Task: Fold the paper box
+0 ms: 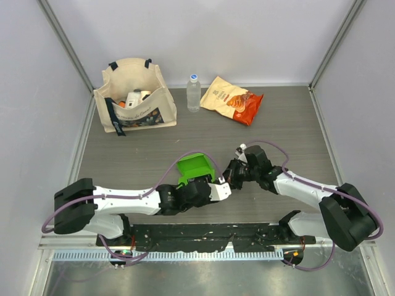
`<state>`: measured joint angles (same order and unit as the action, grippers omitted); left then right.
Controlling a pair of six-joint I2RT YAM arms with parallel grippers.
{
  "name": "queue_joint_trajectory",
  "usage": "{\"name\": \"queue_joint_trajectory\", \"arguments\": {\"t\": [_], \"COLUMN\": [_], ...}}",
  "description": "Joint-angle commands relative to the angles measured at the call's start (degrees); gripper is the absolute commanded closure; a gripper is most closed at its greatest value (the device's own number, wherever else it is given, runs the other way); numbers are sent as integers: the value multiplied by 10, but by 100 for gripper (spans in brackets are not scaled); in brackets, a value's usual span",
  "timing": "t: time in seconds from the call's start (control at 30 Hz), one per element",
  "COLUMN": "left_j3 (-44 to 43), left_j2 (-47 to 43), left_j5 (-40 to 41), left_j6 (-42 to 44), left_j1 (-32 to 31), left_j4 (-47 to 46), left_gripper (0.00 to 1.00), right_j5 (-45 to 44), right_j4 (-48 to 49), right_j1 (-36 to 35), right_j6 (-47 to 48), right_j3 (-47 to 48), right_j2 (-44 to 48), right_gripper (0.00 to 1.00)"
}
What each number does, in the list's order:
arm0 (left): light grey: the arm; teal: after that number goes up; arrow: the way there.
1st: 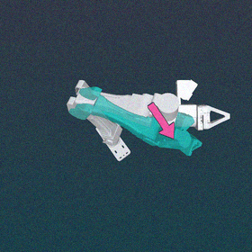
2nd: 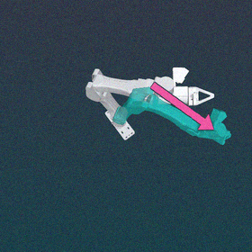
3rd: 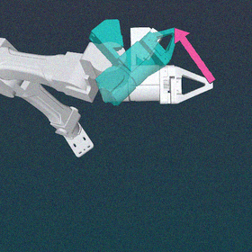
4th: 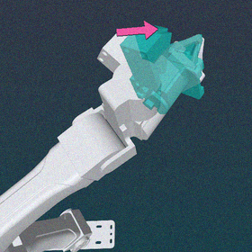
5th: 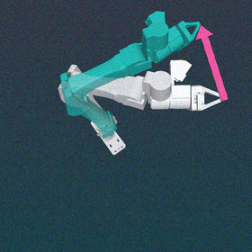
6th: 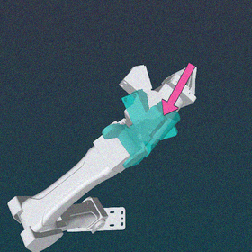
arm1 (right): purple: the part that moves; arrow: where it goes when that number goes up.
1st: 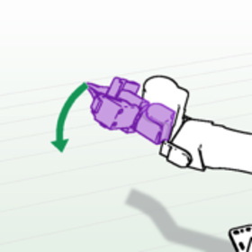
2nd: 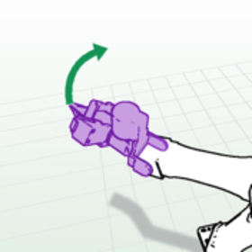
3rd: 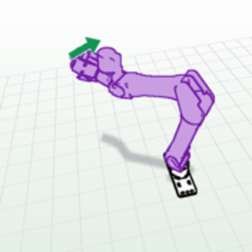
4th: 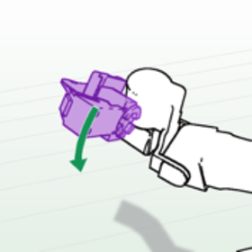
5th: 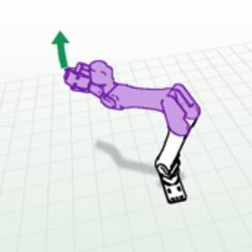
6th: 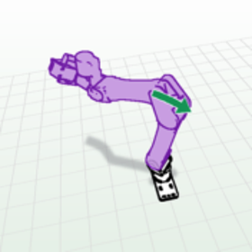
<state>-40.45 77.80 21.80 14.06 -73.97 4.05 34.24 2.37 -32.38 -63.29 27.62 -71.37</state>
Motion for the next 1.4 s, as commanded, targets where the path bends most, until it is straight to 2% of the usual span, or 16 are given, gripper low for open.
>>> {"name": "queue_joint_trajectory", "arguments": {"t": [0.0,0.03,0.1,0.13,0.2,0.3,0.4,0.43,0.5,0.63,0.8,0.97,1.03,1.2,1.27,1.37], "left_j3": [-31,-32,-37,-37,-36,-31,-26,-26,-29,-56,-85,-131,-150,-193,-213,-248], "left_j2": [15,19,28,29,22,6,-6,-14,-20,-34,-70,-98,-105,-111,-109,-97], "left_j5": [80,96,119,126,119,108,109,109,110,111,89,14,-9,-25,-44,-56], "left_j6": [18,19,24,25,29,26,20,18,11,-35,-136,-277,-305,-448,-495,-597], "left_j1": [-13,-14,-21,-23,-26,-28,-28,-28,-28,-15,36,143,179,235,271,312], "left_j4": [-20,-22,-20,-22,-20,-26,-28,-29,-27,2,34,99,121,171,197,239], "left_gripper": [47,56,64,74,81,91,99,100,100,100,100,100,100,100,100,100], "right_j5": [21,19,11,9,-6,-35,-57,-65,-97,-173,-256,-312,-334,-381,-384,-478], "right_j4": [40,40,44,53,55,14,-39,-62,-90,-177,-260,-297,-318,-326,-321,-295], "right_j1": [4,5,5,5,4,6,4,5,6,18,56,74,76,72,36,-75], "right_j6": [-39,-41,-51,-55,-54,-13,21,46,74,153,218,268,291,341,373,402], "right_j3": [-2,-3,-7,-10,-7,15,43,49,70,103,158,205,218,227,227,236], "right_j2": [26,27,33,38,45,59,69,71,81,109,156,168,162,148,131,114], "right_gripper": [99,99,99,99,99,94,81,71,61,33,18,16,15,16,18,19]}}
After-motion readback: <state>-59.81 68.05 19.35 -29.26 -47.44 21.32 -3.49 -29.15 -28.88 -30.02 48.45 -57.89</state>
